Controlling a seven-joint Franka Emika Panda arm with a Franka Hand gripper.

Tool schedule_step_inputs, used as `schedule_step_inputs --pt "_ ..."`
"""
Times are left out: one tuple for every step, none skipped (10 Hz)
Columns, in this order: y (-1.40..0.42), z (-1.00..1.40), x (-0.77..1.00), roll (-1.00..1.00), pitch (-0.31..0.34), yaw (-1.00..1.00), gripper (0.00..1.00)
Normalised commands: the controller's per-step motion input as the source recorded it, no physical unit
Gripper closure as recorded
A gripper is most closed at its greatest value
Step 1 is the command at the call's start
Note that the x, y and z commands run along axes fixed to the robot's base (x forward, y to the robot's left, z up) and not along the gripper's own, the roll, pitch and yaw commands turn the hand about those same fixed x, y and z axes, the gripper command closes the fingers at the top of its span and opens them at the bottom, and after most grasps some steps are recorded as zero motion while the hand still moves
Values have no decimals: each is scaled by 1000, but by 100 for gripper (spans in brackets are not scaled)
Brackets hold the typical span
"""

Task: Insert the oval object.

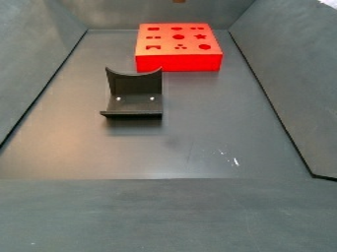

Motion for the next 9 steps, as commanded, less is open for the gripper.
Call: schedule_step_inputs --pt "-51 -94 114 -29 -9 -109 100" --pt "-526 -186 251 0 -49 -114 100" --pt "-634 -154 309 0 -36 -137 100" --pt "-737 -63 397 50 -21 -114 100" --pt "-769 -40 443 89 -14 -111 100" --pt "-760 -49 434 123 -9 -111 100" --pt "-774 -71 423 146 -7 -91 100" --pt "-749 -129 386 144 -6 -91 100" --pt "-654 -260 234 90 -30 -154 100"
